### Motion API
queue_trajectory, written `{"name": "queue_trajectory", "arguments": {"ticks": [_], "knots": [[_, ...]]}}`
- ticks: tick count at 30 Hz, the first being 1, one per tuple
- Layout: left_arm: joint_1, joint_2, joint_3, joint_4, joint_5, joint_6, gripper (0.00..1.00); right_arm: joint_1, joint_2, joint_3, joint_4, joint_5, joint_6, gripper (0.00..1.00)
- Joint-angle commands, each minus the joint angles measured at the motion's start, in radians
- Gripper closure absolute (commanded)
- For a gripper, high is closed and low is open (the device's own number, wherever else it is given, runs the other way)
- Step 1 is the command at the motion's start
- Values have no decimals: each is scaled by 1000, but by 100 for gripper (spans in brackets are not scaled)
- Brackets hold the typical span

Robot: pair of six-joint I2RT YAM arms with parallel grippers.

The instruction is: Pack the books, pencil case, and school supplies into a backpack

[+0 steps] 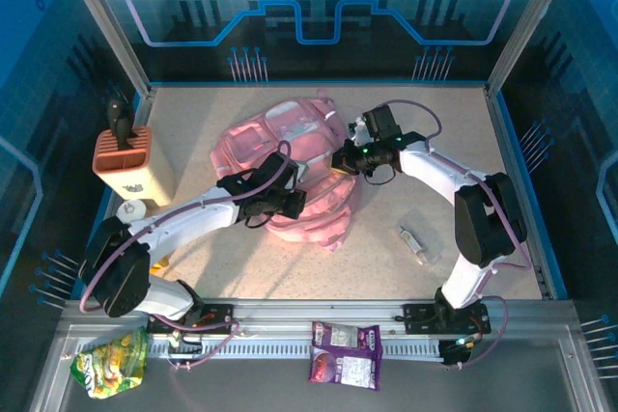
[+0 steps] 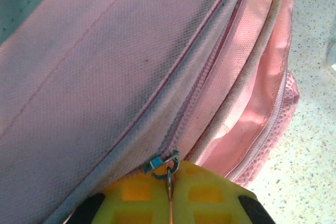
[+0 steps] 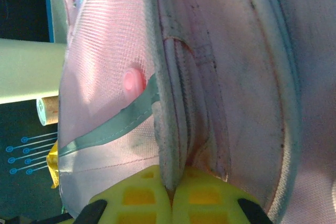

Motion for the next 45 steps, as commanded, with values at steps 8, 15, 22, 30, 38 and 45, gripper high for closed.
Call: {"name": "queue_trajectory", "arguments": {"ticks": [8,15,22,30,38,45], "knots": [[127,-189,-111,-160,3,105,100,-100,26,82,-7,86,-102,100],[217,-164,-138,-120,36,131,100,-123,34,109,-24,85,-122,100],[303,-77,-103,-51,-7,89,100,-107,27,69,-13,54,-144,100],[301,-166,-120,-24,126,-3,65,-94,-130,-33,-18,95,-152,59],[216,-346,-238,70,157,-298,29,-105,-352,-211,-187,266,-156,12],[-5,-342,-263,150,-4,-443,3,-114,-556,-404,-335,406,-105,0]]}}
